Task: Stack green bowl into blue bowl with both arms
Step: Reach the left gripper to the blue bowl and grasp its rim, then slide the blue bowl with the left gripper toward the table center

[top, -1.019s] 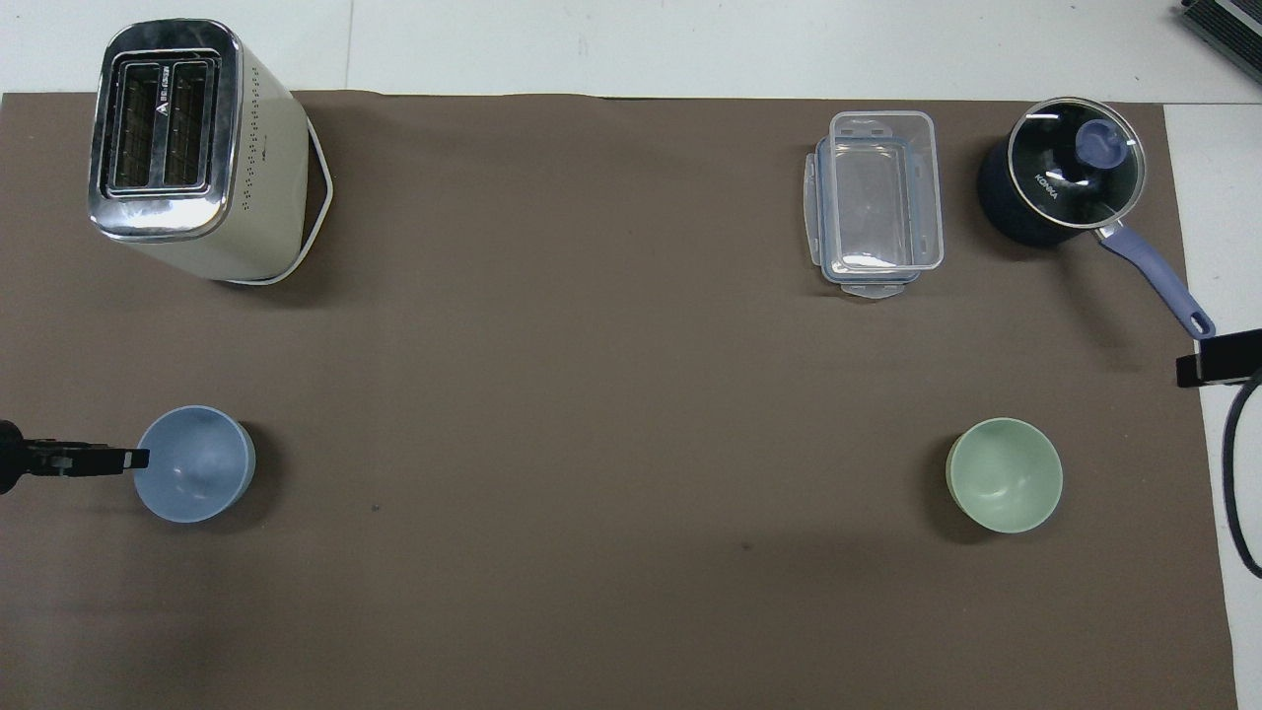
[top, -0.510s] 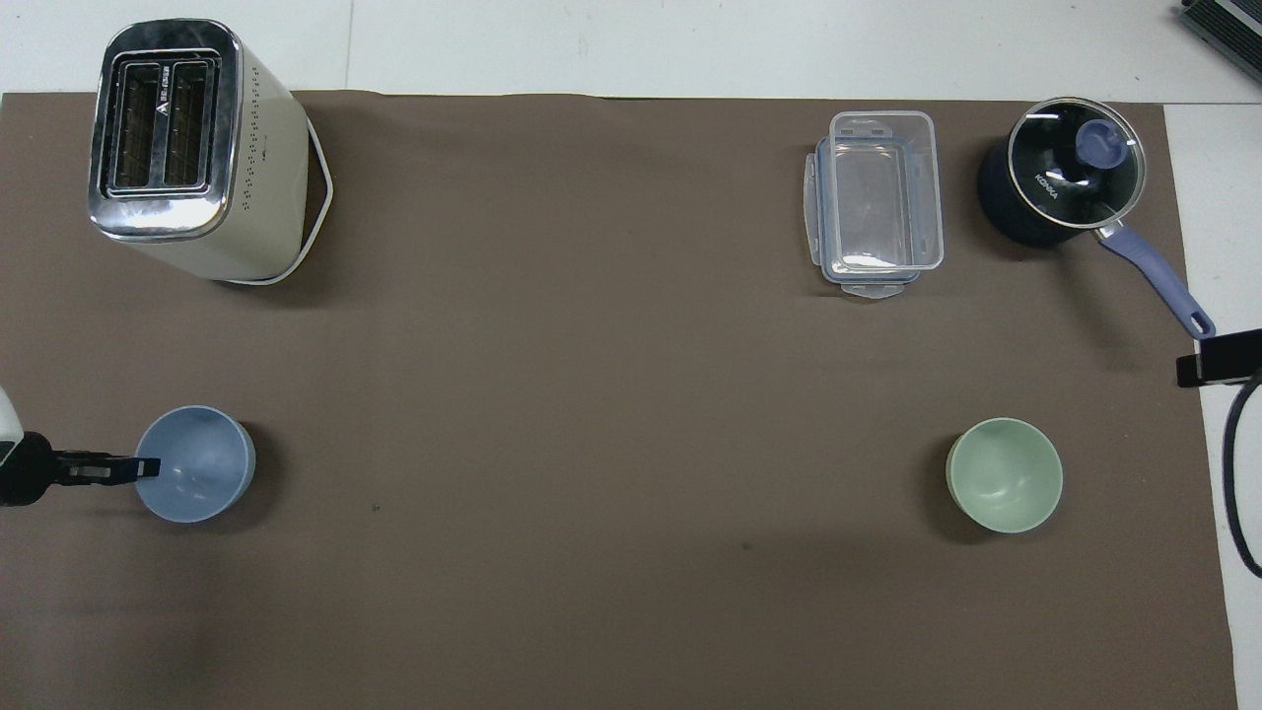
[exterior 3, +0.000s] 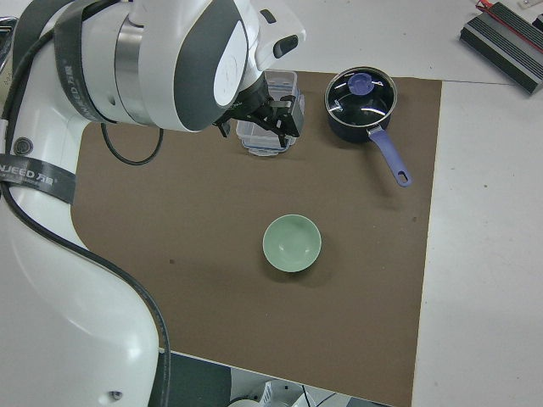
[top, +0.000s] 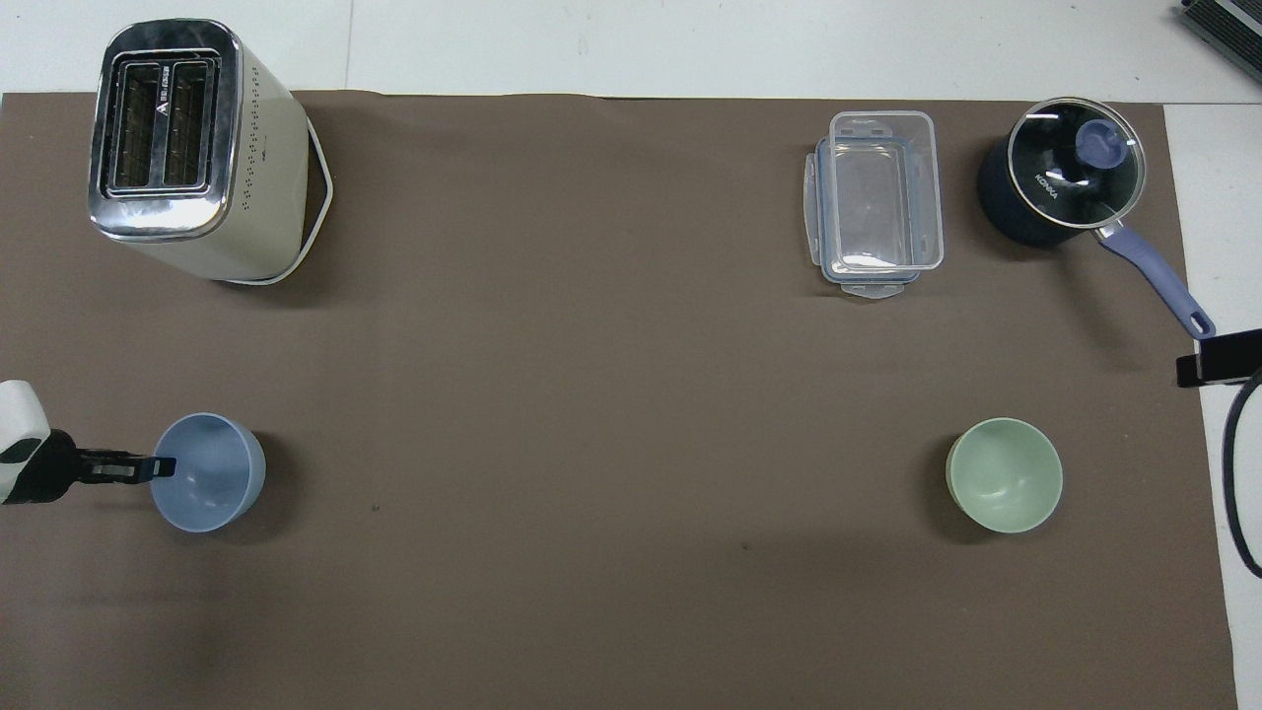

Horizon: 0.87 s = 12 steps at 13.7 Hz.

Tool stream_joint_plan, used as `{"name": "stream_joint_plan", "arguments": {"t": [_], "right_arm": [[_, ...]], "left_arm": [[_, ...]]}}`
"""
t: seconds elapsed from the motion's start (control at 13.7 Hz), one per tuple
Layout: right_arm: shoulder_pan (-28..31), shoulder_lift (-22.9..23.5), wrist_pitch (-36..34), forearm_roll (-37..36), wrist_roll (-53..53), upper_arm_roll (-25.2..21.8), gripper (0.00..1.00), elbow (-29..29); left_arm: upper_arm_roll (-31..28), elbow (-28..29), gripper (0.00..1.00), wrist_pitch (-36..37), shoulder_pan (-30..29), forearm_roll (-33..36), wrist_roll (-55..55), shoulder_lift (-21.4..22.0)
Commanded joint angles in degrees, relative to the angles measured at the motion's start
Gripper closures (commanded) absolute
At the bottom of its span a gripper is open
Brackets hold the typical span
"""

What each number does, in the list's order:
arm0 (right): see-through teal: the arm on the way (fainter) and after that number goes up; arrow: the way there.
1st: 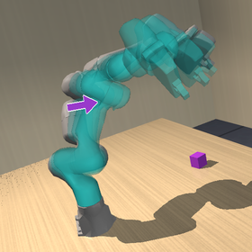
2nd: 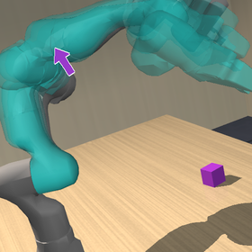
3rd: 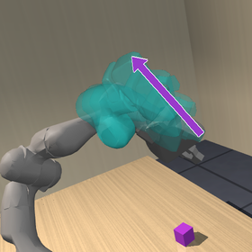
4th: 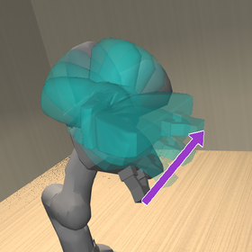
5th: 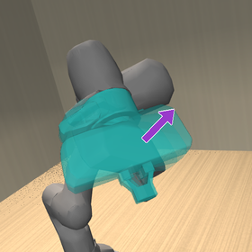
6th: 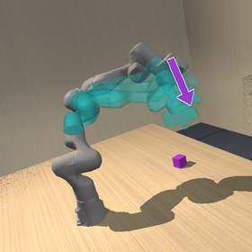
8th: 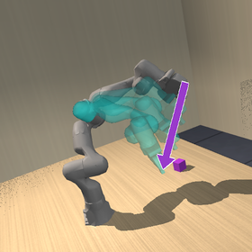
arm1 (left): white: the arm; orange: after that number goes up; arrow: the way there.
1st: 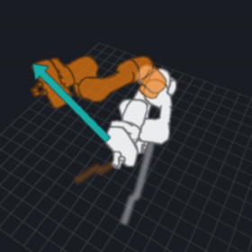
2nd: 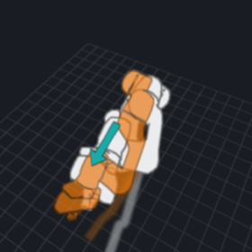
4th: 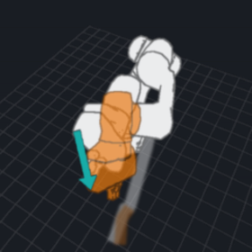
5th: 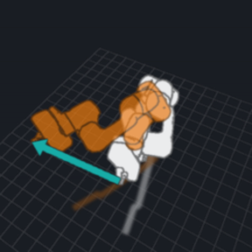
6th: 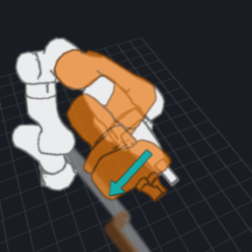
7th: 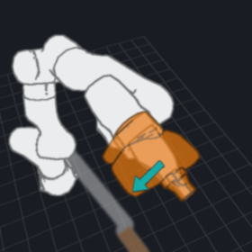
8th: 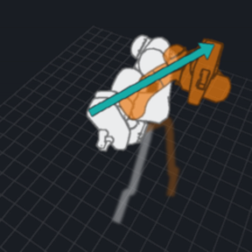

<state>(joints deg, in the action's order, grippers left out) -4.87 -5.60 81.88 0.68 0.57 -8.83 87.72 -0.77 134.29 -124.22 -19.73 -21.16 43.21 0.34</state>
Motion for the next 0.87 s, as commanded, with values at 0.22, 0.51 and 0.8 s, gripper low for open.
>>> {"name": "stream_joint_plan", "arguments": {"t": [0.22, 0.51, 0.8], "right_arm": [[0.56, -0.64, -0.75, 0.20, 0.49, 0.12, 0.00, 0.53], [0.65, -0.64, -0.84, 0.20, 0.49, 0.12, 0.00, 0.53], [0.74, -0.72, -0.84, 0.20, 0.49, 0.12, 0.00, 0.61]], "left_arm": [[0.15, 0.54, 1.00, 3.81, 5.73, -0.81, -5.22, 7.38], [0.24, 0.80, 1.00, 2.68, 17.93, -0.63, -16.19, 8.27], [0.50, 0.80, 1.00, -5.39, 32.69, -0.46, -31.39, 5.39]]}}
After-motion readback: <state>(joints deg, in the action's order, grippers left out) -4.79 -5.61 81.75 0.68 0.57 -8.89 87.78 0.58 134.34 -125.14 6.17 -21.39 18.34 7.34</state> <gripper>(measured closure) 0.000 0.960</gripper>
